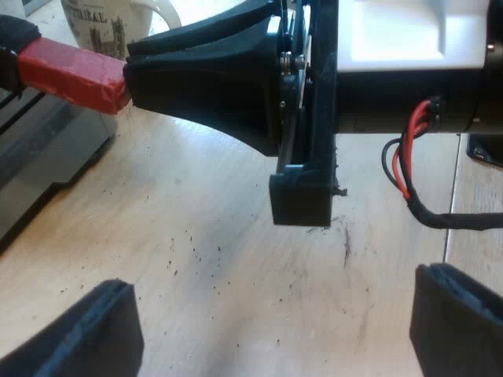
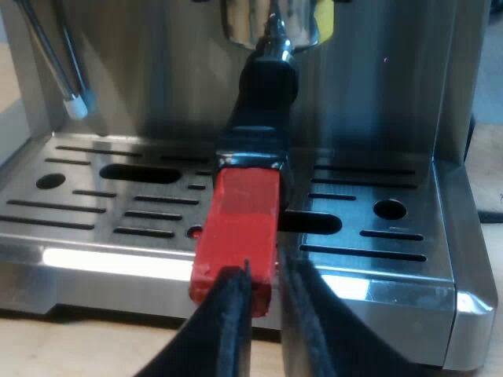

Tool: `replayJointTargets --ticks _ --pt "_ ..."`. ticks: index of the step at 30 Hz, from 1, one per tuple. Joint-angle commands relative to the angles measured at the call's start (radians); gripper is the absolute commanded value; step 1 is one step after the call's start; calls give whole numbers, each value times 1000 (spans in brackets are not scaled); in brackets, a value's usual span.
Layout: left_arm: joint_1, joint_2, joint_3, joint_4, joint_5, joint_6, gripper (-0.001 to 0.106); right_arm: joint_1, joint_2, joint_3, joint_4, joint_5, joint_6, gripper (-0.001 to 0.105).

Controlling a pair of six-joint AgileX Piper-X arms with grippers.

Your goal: Grind coffee beans and then tamp

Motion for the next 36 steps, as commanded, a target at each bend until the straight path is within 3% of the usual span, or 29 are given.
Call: replayJointTargets --ticks 1,5,8,15,20,23,25,27,32,36 --pt "-4 -5 -7 -14 16 -3 72 -37 -8 -21 -73 85 -16 12" --pt "-4 -5 -7 -14 16 -3 72 -37 -8 -21 -64 74 -14 12" --pt "-4 -5 -7 -14 16 -3 72 -22 -8 -21 -20 5 -9 12" --pt "-4 -8 -7 -14 16 -3 72 39 -8 -21 140 -42 120 12" --pt "-4 -53 -25 -13 22 -3 72 78 -8 -21 188 -42 129 14" --pt "-4 -104 -30 -13 22 -3 72 106 -19 -21 188 -42 153 35" --pt "-4 -144 -30 4 22 -3 72 126 -47 -21 199 -42 156 55" --pt "-4 -179 -30 29 22 -3 72 130 -73 -23 218 -47 163 62" --pt "-4 -260 -30 99 3 -3 76 129 -170 -77 421 -63 242 62" --pt "-4 -282 -30 107 -14 0 76 127 -214 -187 684 -95 343 62"
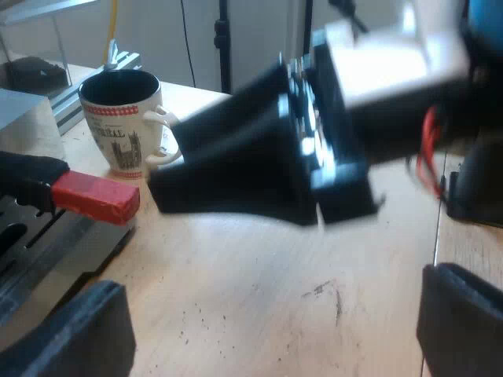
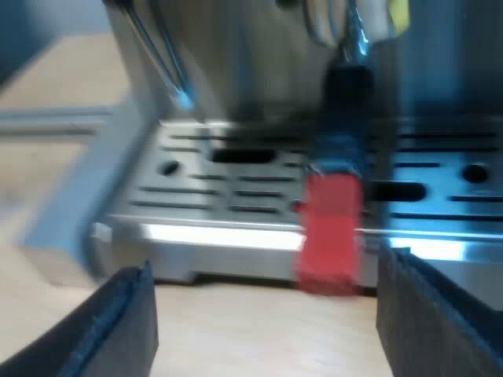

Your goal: Grind coffee beans and then tamp

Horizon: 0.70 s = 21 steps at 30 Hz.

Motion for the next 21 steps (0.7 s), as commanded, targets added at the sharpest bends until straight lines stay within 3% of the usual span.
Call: replayJointTargets --ticks 1,6,14,16,21 --pt "-4 -4 -7 -4 -11 2 76 -5 -17 -91 277 -33 61 62" --pt "-4 -4 -6 -3 -11 5 75 -65 -14 -194 449 -128 136 62" --pt "-4 -4 -6 -3 -11 5 75 -250 -5 -226 486 -354 134 62" --pt "-4 -4 -6 -3 -11 5 75 -267 9 -242 486 -365 67 62" --pt "-4 -4 0 -3 -11 5 75 -270 47 -301 486 -391 -22 62"
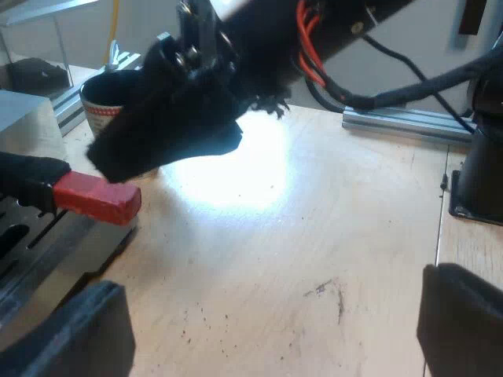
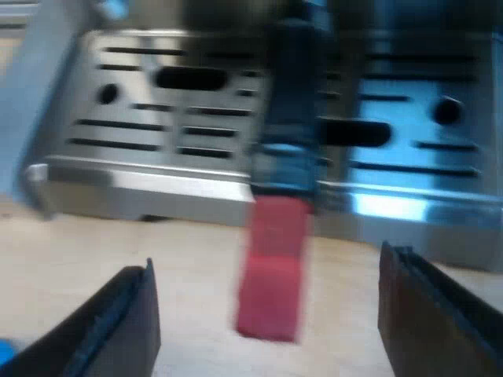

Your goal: Grind coffee beans and then tamp

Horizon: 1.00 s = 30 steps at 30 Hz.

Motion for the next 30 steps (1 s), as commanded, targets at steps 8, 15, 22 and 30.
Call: replayJointTargets --ticks 8,15,22,30 --pt "-4 -4 0 -3 -9 -1 75 -67 100 -60 -18 -77 -67 62" --pt "-4 -4 0 -3 -9 -1 75 -88 162 -60 -46 -117 -69 62" --pt "-4 -4 0 -3 -9 -1 75 -88 240 -60 -87 -115 -67 62" --pt "-4 -4 0 -3 -9 -1 75 -91 255 -36 -125 -117 -67 62"
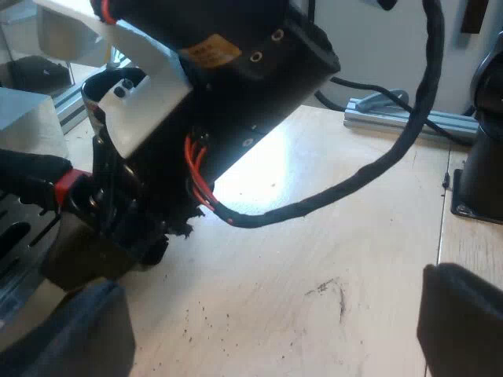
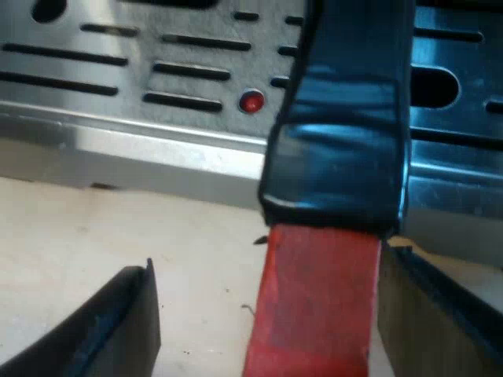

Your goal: Grind coffee beans and then tamp

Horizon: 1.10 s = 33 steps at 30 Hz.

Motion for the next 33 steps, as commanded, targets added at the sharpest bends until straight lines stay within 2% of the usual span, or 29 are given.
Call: replayJointTargets --ticks 1,8,13,16,21,23,29,33 --pt "-4 -4 0 -3 -6 -1 75 -6 -6 15 -46 -3 -20 62" --pt "-4 -4 0 -3 -6 -1 75 -6 -6 15 -46 -3 -20 61" --pt "-4 -4 0 -3 -6 -1 75 -6 -6 15 -46 -3 -20 40" --pt "-4 -4 0 -3 -6 -1 75 -6 -6 15 -46 -3 -20 32" --pt "-4 -4 0 -3 -6 -1 75 -6 -6 15 -44 -3 -20 6" --pt "-4 -4 0 -3 -6 -1 75 -6 -6 15 -44 -3 -20 0" --pt "-4 -4 0 -3 -6 -1 75 8 -15 15 -38 -2 -20 0" --pt "-4 -4 0 -3 -6 -1 75 46 -44 21 -30 81 -9 0"
